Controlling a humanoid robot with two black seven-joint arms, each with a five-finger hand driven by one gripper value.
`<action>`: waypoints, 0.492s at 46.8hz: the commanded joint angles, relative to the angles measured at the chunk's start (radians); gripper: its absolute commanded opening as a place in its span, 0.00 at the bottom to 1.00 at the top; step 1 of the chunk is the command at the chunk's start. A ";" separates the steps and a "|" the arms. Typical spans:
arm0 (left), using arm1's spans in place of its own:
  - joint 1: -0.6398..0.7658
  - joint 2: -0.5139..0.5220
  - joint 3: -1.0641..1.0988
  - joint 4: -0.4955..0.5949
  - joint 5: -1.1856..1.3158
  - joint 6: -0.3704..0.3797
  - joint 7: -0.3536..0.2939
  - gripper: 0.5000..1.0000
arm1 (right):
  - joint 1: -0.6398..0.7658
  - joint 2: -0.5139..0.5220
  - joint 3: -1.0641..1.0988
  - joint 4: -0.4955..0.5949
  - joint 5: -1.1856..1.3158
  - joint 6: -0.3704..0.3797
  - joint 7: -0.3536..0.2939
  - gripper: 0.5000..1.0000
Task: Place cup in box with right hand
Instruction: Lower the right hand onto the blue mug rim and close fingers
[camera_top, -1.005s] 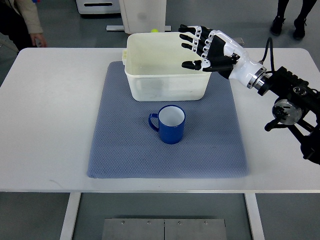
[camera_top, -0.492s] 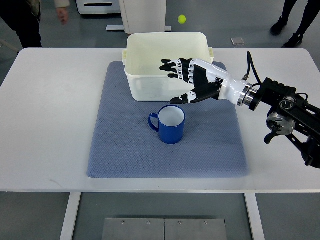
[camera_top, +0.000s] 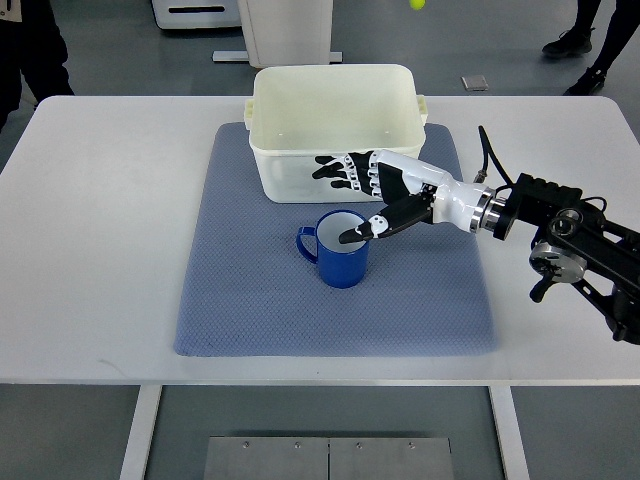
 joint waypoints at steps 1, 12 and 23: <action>0.000 0.000 0.000 0.000 0.000 0.000 0.001 1.00 | -0.003 0.001 -0.003 -0.005 0.000 -0.003 0.000 0.98; 0.000 0.000 0.000 0.000 0.000 0.000 0.001 1.00 | -0.011 0.010 -0.009 -0.029 -0.002 -0.006 -0.002 0.95; 0.000 0.000 0.000 0.000 0.000 0.000 0.000 1.00 | -0.032 0.024 -0.021 -0.048 -0.002 -0.007 -0.002 0.93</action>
